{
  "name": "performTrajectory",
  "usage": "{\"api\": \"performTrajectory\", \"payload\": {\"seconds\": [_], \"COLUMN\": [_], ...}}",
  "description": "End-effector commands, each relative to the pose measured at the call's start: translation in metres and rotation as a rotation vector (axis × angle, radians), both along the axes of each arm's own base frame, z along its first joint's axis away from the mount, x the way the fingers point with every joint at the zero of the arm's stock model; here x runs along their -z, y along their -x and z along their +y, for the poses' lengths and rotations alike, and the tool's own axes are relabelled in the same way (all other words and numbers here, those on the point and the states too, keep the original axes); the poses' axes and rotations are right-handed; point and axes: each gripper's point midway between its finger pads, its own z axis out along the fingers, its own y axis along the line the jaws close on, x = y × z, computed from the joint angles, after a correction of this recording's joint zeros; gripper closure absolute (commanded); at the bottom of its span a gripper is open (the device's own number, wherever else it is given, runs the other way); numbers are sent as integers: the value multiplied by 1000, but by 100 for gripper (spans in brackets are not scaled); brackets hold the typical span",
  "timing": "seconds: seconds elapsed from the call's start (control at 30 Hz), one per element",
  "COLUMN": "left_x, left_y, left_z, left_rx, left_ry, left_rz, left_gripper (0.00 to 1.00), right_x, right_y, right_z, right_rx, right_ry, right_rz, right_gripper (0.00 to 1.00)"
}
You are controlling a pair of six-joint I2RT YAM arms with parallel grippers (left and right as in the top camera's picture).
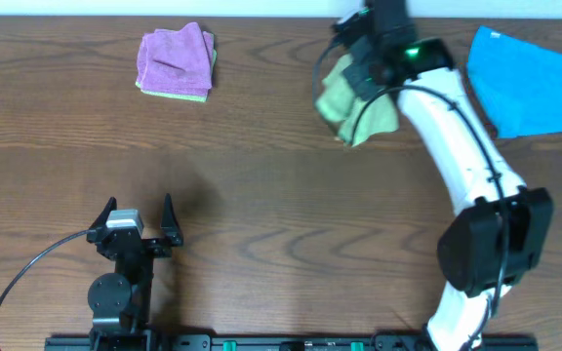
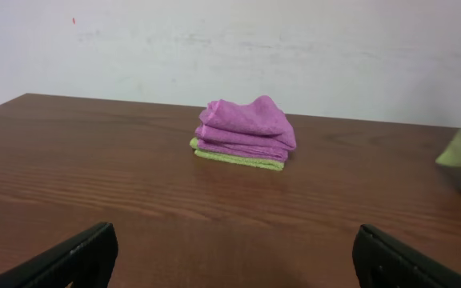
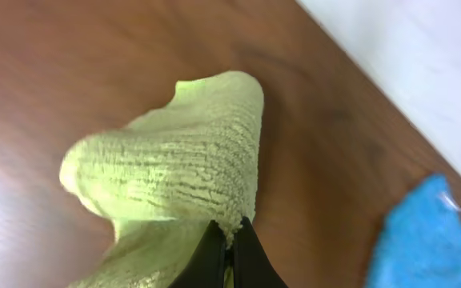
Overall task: Fold the cloth
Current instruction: 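Grasp the green cloth with the right gripper and lift it off, then carry the green cloth toward table center and lower it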
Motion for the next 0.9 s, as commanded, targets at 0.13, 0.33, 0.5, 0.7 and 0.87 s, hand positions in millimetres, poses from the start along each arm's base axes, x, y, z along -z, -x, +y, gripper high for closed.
{"api": "performTrajectory", "payload": {"seconds": [0.13, 0.33, 0.5, 0.7, 0.87], "left_x": [18, 18, 18, 18, 18], "left_y": [2, 2, 2, 2, 2], "left_z": [0, 0, 0, 0, 0], "left_rx": [-4, -4, -4, -4, -4], "left_ry": [2, 2, 2, 2, 2], "left_rz": [64, 65, 65, 65, 64], "left_gripper": [5, 5, 5, 5, 5], "right_x": [-7, 9, 33, 68, 71], "right_y": [51, 65, 46, 52, 53], "right_z": [46, 34, 18, 12, 3], "right_rx": [49, 111, 159, 183, 277], "right_ry": [-70, -51, -50, -6, -33], "right_rz": [101, 188, 208, 307, 326], "right_gripper": [99, 99, 14, 1, 1]}}
